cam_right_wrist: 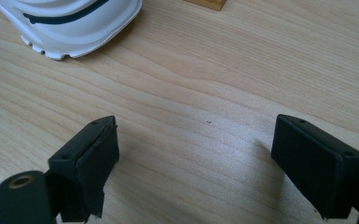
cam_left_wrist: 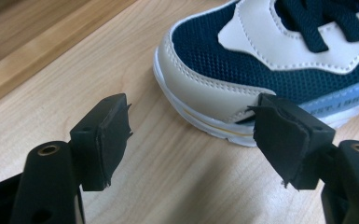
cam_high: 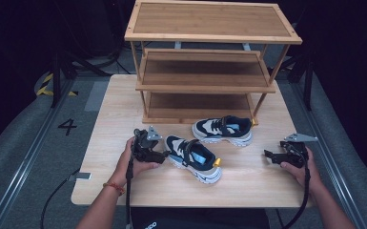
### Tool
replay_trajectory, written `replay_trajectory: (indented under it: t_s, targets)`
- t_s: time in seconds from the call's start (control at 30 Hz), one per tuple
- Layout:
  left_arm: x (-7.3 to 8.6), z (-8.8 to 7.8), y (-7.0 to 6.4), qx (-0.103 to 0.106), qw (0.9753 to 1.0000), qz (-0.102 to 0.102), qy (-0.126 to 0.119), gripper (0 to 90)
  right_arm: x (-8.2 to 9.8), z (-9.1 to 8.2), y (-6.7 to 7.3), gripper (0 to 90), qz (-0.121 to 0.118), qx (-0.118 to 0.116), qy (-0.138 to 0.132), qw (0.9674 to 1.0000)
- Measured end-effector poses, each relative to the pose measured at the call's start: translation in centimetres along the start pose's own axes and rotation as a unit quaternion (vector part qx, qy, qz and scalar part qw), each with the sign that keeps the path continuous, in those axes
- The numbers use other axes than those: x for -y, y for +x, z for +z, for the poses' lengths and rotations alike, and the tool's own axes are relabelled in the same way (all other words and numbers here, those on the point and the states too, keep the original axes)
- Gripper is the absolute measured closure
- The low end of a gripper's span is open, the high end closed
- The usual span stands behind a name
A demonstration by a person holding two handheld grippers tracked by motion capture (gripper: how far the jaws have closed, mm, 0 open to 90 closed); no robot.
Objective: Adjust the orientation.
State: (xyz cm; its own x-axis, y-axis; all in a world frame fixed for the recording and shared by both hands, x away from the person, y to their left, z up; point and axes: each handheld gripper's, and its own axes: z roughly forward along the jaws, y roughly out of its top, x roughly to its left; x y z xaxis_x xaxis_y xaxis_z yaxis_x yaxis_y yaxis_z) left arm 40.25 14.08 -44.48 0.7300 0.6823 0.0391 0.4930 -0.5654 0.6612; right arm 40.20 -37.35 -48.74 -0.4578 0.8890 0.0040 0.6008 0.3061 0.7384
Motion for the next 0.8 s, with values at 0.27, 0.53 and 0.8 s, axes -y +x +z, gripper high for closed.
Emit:
replay_trajectory:
  t_s: [0.27,0.53,0.8]
  targets:
    - [-1.5,-2.7,-2.9,-0.005,0.999,0.037,-0.023,30.4,0.1,-0.1,0.0,15.5,0.002,0.001,0.0,1.0]
    - [-3.6,-4.5,-8.0,0.043,0.9956,0.072,-0.041,33.5,0.1,-0.1,0.1,15.3,0.002,0.002,0.0,1.0]
    - [-6.3,-2.8,-13.2,0.107,0.9871,0.114,-0.033,34.6,0.1,-0.1,0.1,15.3,0.003,0.002,0.001,1.0]
